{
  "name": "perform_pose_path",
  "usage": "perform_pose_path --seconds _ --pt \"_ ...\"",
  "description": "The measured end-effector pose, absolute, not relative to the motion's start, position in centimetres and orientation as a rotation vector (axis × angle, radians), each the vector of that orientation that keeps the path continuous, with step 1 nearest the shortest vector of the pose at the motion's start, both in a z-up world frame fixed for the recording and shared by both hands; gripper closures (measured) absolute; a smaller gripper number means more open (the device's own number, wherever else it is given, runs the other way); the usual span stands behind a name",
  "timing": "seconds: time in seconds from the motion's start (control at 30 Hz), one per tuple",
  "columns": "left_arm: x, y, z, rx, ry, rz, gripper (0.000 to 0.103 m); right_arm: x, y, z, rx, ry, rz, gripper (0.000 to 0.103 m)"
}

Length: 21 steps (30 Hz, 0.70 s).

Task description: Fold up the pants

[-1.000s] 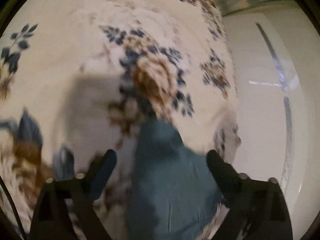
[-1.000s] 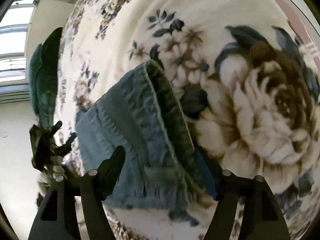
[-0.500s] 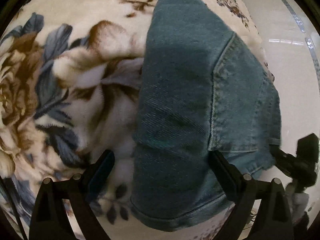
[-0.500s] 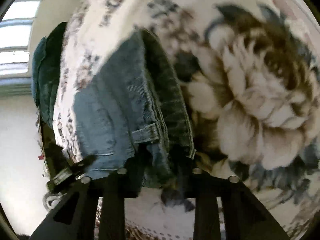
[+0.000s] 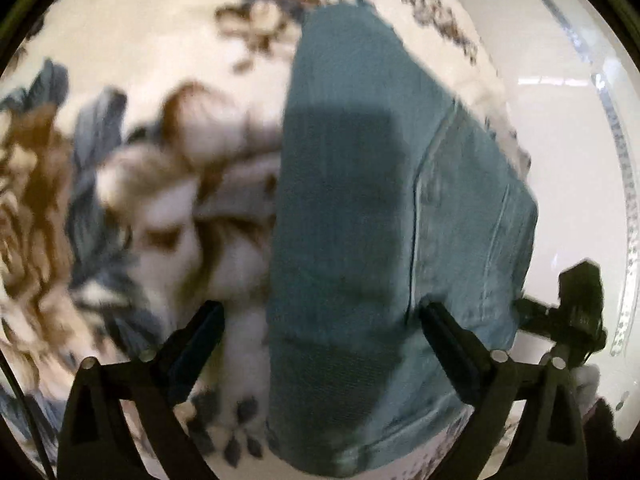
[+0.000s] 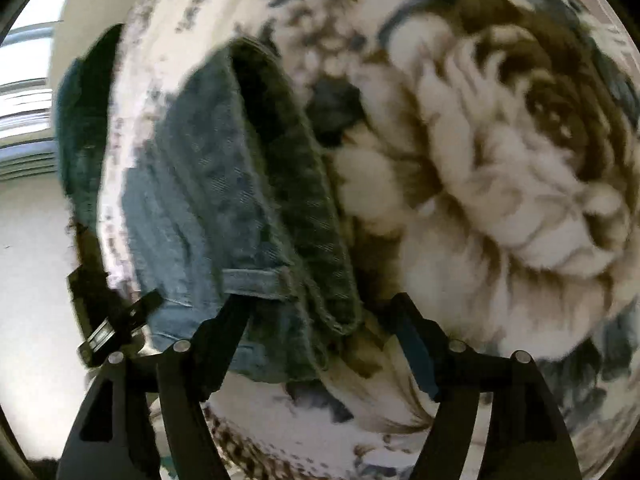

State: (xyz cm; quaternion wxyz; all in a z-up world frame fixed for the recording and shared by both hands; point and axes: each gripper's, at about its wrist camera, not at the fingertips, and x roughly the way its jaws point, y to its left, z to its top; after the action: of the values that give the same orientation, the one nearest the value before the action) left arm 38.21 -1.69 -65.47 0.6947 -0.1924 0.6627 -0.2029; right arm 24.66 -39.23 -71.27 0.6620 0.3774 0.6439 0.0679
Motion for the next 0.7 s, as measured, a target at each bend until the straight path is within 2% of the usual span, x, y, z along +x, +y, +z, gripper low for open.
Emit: perform_pose_path --seconds 0.07,0.2,0.27,0.5,0.6,0.63,0.67,0.7 --pt "39.4 -1.5 -65.7 -0.471 1.477 -0.451 0.001 25.2 -39.2 -71.6 0.892 1.429 0.212 0.021" --pt "40.5 -1.8 -67.4 -0.536 1.513 -0.477 0.001 26.9 -38.8 -73.8 0.912 1.437 0.281 0.021" --pt "41.2 -2.1 -67.8 -0.543 1.536 -0.478 0.001 28.0 -38.6 -75.1 0.925 1.438 0.303 0.017" --pt "41.6 -3.8 -66.8 -0.530 1.530 -0.545 0.001 30.9 -37.8 -75.7 1.037 1.351 0.536 0.017" --pt "41.7 -4.9 -66.2 -0.498 1.505 -0.591 0.001 31.8 -36.0 -75.7 0.899 1.400 0.572 0.017" --pt "41.6 -5.4 -65.9 -0.479 1.500 -0.598 0.002 32.1 -35.6 -76.2 0.881 1.419 0.556 0.019" --pt "41.6 -5.7 -65.4 -0.452 1.489 -0.603 0.004 32.3 -35.3 -76.7 0.878 1.429 0.541 0.027" --pt "41.6 -5.8 -64.9 -0.442 1.473 -0.615 0.009 32.7 -34.9 -76.7 0.859 1.430 0.520 0.033"
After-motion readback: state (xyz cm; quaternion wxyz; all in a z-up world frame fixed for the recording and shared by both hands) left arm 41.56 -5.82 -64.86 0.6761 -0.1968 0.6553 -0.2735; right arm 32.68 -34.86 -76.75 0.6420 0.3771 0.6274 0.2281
